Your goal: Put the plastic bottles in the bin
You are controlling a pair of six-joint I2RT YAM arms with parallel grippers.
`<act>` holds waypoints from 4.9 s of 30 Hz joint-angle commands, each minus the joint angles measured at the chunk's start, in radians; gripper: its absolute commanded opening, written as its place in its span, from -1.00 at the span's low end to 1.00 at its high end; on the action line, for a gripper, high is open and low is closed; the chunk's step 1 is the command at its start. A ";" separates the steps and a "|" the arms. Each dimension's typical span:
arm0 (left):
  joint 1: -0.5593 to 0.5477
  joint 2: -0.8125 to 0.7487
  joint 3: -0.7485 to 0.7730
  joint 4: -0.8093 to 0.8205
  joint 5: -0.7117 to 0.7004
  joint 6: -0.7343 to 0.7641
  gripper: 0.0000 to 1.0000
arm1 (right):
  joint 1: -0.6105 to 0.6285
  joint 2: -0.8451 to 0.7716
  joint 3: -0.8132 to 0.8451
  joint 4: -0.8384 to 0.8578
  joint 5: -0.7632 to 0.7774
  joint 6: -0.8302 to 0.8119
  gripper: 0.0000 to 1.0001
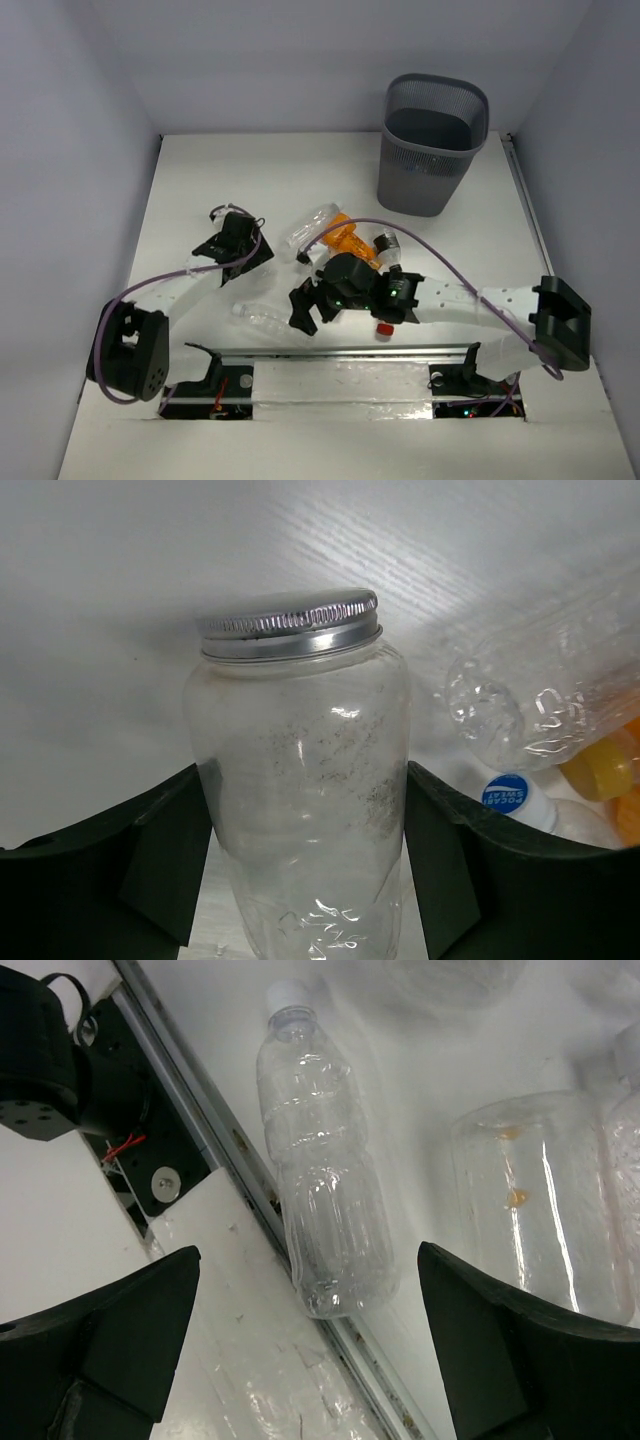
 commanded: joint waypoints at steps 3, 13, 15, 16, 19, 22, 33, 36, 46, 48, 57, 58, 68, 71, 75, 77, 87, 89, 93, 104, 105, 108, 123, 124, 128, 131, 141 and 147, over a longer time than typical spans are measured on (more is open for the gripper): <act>0.024 -0.145 0.026 0.008 -0.067 0.001 0.00 | 0.009 0.104 0.106 0.025 0.018 -0.079 0.90; 0.097 -0.412 0.237 -0.093 -0.178 0.111 0.01 | 0.018 0.298 0.257 -0.029 0.052 -0.139 0.90; 0.097 -0.437 0.311 -0.104 -0.199 0.130 0.02 | 0.027 0.330 0.284 -0.043 0.060 -0.148 0.90; 0.106 -0.443 0.334 -0.110 -0.205 0.145 0.03 | 0.027 0.364 0.312 -0.051 0.063 -0.150 0.90; 0.107 -0.465 0.420 -0.105 -0.219 0.166 0.03 | 0.036 0.434 0.364 -0.072 0.058 -0.159 0.90; 0.107 -0.475 0.495 -0.101 -0.212 0.174 0.04 | 0.046 0.486 0.402 -0.097 0.049 -0.166 0.91; 0.107 -0.482 0.593 -0.010 -0.107 0.151 0.04 | 0.066 0.654 0.553 -0.166 -0.005 -0.174 0.86; 0.107 -0.468 0.624 0.011 -0.063 0.151 0.05 | 0.066 0.677 0.567 -0.164 0.001 -0.159 0.70; 0.107 -0.408 0.720 0.152 0.067 0.105 0.06 | 0.066 0.318 0.430 -0.029 0.090 -0.082 0.37; 0.107 -0.373 0.752 0.185 0.115 0.088 0.06 | 0.066 0.196 0.378 -0.031 0.134 -0.070 0.37; 0.107 -0.152 0.871 0.355 0.342 0.024 0.06 | 0.066 -0.433 0.116 -0.230 0.417 0.048 0.35; 0.107 -0.127 0.880 0.367 0.357 0.005 0.06 | 0.066 -0.545 0.101 -0.261 0.467 0.060 0.35; -0.185 0.270 1.168 0.499 0.293 0.068 0.08 | 0.066 -0.857 0.211 -0.523 0.832 0.128 0.34; -0.251 0.446 1.361 0.467 0.260 0.102 0.08 | 0.066 -0.895 0.240 -0.548 0.895 0.136 0.34; -0.309 0.725 1.715 0.423 0.209 0.146 0.08 | 0.066 -0.937 0.254 -0.552 0.915 0.130 0.34; -0.318 0.802 1.800 0.447 0.183 0.156 0.10 | 0.066 -0.945 0.258 -0.555 0.917 0.128 0.34; -0.398 1.063 1.883 0.777 -0.034 0.330 0.19 | 0.066 -0.955 0.255 -0.565 0.896 0.136 0.34; -0.398 1.121 1.934 0.791 -0.050 0.353 0.27 | 0.066 -0.951 0.260 -0.586 0.900 0.143 0.34; -0.407 1.138 1.905 0.806 -0.073 0.390 0.58 | 0.066 -0.948 0.266 -0.588 0.928 0.134 0.34; -0.407 1.005 1.851 0.805 -0.032 0.458 0.98 | 0.066 -0.863 0.323 -0.500 1.061 0.016 0.34; -0.407 0.979 1.839 0.801 -0.032 0.470 0.98 | 0.066 -0.854 0.323 -0.485 1.072 -0.019 0.34; -0.407 0.824 1.703 0.797 -0.053 0.493 0.98 | 0.056 -0.796 0.324 -0.413 1.100 -0.097 0.34; -0.407 -0.236 0.339 0.627 -0.238 0.167 0.06 | -0.753 -0.016 0.945 -0.246 0.503 -0.242 0.34; -0.407 -0.312 0.272 0.598 -0.230 0.154 0.00 | -0.773 0.037 1.002 -0.256 0.497 -0.237 0.35; -0.407 -0.478 0.147 0.391 -0.152 0.110 -0.09 | -0.835 0.316 1.347 -0.373 0.483 -0.249 0.35; -0.407 -0.584 0.055 0.264 -0.127 0.076 -0.01 | -0.879 0.419 1.421 -0.361 0.503 -0.242 0.36; -0.426 -0.739 -0.223 0.200 0.071 -0.088 0.32 | -0.933 0.606 1.489 -0.333 0.544 -0.242 0.52; -0.426 -0.750 -0.284 0.142 0.049 -0.123 0.78 | -0.933 0.586 1.479 -0.330 0.517 -0.232 1.00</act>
